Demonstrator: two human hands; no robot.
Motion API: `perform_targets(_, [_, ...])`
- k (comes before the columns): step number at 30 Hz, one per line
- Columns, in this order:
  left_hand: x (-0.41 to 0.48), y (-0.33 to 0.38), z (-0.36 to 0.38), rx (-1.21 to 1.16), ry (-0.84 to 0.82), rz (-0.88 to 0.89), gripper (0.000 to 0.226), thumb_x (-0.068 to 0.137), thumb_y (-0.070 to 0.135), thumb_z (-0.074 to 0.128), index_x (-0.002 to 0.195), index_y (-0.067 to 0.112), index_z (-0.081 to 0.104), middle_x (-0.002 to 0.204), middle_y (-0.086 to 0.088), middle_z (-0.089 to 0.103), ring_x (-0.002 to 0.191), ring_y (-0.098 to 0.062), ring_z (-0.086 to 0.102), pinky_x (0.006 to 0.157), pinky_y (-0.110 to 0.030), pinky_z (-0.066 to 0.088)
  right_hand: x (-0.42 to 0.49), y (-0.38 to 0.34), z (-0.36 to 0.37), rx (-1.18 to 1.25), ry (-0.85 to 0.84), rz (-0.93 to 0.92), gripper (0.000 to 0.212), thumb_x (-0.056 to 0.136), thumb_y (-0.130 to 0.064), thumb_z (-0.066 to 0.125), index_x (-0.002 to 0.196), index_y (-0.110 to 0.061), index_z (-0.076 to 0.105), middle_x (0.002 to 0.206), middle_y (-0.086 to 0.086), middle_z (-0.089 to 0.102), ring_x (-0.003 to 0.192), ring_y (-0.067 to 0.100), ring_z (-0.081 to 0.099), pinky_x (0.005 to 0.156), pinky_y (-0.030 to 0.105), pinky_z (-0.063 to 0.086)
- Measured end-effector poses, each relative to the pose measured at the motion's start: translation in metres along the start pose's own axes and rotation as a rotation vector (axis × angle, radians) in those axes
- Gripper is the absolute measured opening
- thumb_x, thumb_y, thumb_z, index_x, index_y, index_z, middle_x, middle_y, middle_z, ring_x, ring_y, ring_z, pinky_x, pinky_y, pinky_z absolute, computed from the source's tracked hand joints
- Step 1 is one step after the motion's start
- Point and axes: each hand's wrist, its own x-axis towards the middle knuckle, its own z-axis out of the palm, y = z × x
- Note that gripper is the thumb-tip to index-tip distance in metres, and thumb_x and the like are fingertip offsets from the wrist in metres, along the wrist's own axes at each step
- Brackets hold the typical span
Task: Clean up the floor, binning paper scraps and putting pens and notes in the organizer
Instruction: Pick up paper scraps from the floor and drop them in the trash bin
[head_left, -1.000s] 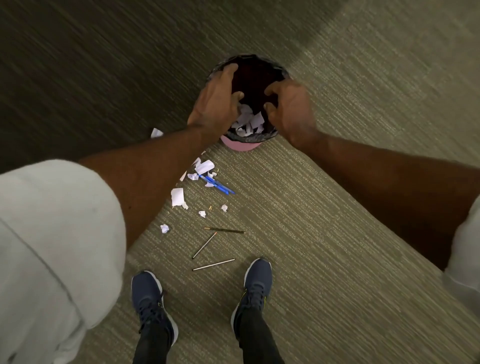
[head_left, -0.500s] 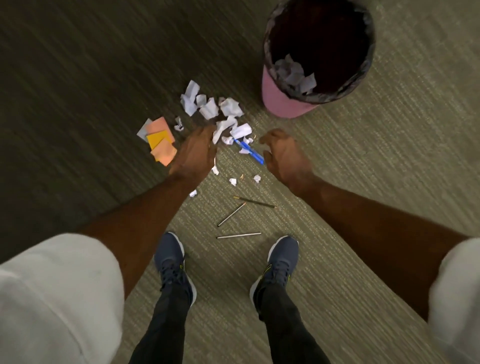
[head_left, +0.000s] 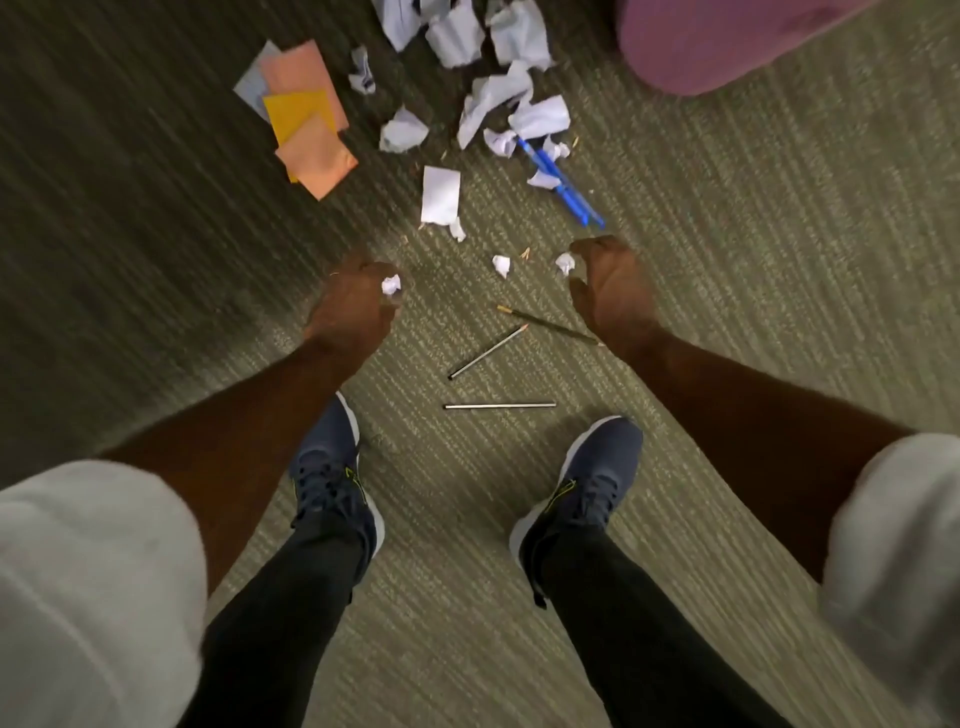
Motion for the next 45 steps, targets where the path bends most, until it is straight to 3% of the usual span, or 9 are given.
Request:
perform_targets(6, [0.005, -0.023, 0.046, -0.066, 0.059, -0.073, 0.048, 0.081, 0.015, 0.078, 0.124, 0.02, 0.058, 0.135, -0.011, 0.046, 0.115, -0.027, 0.056, 0.101, -0.036, 0.048, 0.02, 0.008, 0.051, 0.003, 0.017, 0.111, 0.046, 0.089, -0.019, 0.068, 0.132, -0.011, 0.055, 0.136, 0.015, 0.045, 0.112, 0.029, 0.058, 0.1, 0.032, 0.045])
perform_targets(15, [0.042, -0.009, 0.041, -0.026, 0.154, -0.024, 0.009, 0.088, 0.01, 0.064, 0.083, 0.016, 0.067, 0.1, -0.009, 0.065, 0.083, -0.023, 0.064, 0.069, -0.029, 0.046, 0.041, 0.006, 0.068, 0.161, 0.172, 0.118, 0.016, 0.086, -0.012, 0.066, 0.101, -0.007, 0.065, 0.111, 0.016, 0.06, 0.09, 0.024, 0.059, 0.075, 0.024, 0.041])
perform_targets(17, [0.05, -0.005, 0.036, -0.058, 0.163, 0.016, 0.017, 0.084, 0.001, 0.062, 0.083, 0.013, 0.072, 0.097, -0.011, 0.068, 0.084, -0.023, 0.066, 0.075, -0.032, 0.051, 0.047, -0.002, 0.072, 0.225, 0.208, 0.073, 0.014, 0.083, -0.012, 0.066, 0.096, -0.007, 0.066, 0.104, 0.015, 0.062, 0.089, 0.023, 0.058, 0.081, 0.033, 0.047])
perform_targets(19, [0.059, 0.001, 0.03, -0.085, 0.203, 0.072, 0.018, 0.083, 0.001, 0.061, 0.084, 0.014, 0.073, 0.099, -0.01, 0.067, 0.086, -0.021, 0.064, 0.08, -0.029, 0.049, 0.051, -0.012, 0.075, 0.246, 0.187, 0.07, 0.02, 0.083, -0.018, 0.071, 0.099, -0.006, 0.067, 0.105, 0.015, 0.061, 0.092, 0.025, 0.059, 0.083, 0.024, 0.043])
perform_targets(24, [0.101, 0.015, 0.034, -0.114, 0.293, 0.104, 0.023, 0.089, 0.018, 0.056, 0.105, 0.008, 0.069, 0.109, -0.016, 0.063, 0.102, -0.028, 0.061, 0.092, -0.032, 0.046, 0.034, -0.034, 0.096, 0.108, 0.148, 0.02, 0.059, 0.084, -0.045, 0.073, 0.131, -0.013, 0.056, 0.135, 0.013, 0.046, 0.123, 0.026, 0.046, 0.102, 0.03, 0.042])
perform_targets(31, [0.124, 0.047, 0.053, 0.018, 0.183, 0.009, 0.085, 0.067, 0.05, 0.083, 0.138, 0.019, 0.047, 0.146, -0.007, 0.037, 0.133, -0.029, 0.038, 0.111, -0.038, 0.039, 0.032, -0.036, 0.113, 0.062, 0.302, -0.033, 0.027, 0.097, -0.019, 0.06, 0.123, -0.015, 0.063, 0.124, 0.007, 0.057, 0.111, 0.02, 0.053, 0.087, 0.022, 0.045])
perform_targets(35, [0.12, 0.041, 0.058, 0.13, 0.221, 0.054, 0.07, 0.078, 0.038, 0.078, 0.14, 0.027, 0.049, 0.152, -0.006, 0.03, 0.136, -0.031, 0.033, 0.112, -0.039, 0.04, 0.044, -0.029, 0.103, 0.1, 0.3, -0.026, 0.022, 0.092, -0.018, 0.064, 0.114, -0.013, 0.066, 0.109, 0.006, 0.06, 0.093, 0.016, 0.057, 0.075, 0.02, 0.042])
perform_targets(40, [0.126, 0.024, 0.047, 0.025, 0.229, 0.106, 0.033, 0.094, 0.02, 0.06, 0.126, 0.019, 0.062, 0.142, -0.008, 0.047, 0.125, -0.029, 0.049, 0.101, -0.036, 0.046, 0.057, -0.023, 0.099, 0.261, 0.303, 0.035, 0.016, 0.084, -0.014, 0.066, 0.099, -0.018, 0.068, 0.098, -0.002, 0.062, 0.079, 0.01, 0.057, 0.068, 0.022, 0.047])
perform_targets(45, [0.124, 0.018, 0.037, -0.059, 0.254, 0.128, 0.026, 0.09, 0.015, 0.059, 0.112, 0.007, 0.07, 0.131, -0.013, 0.057, 0.115, -0.026, 0.057, 0.098, -0.037, 0.05, 0.061, -0.023, 0.103, 0.441, 0.364, 0.2, 0.016, 0.078, -0.017, 0.07, 0.093, -0.016, 0.072, 0.087, -0.002, 0.069, 0.073, 0.009, 0.059, 0.066, 0.018, 0.043])
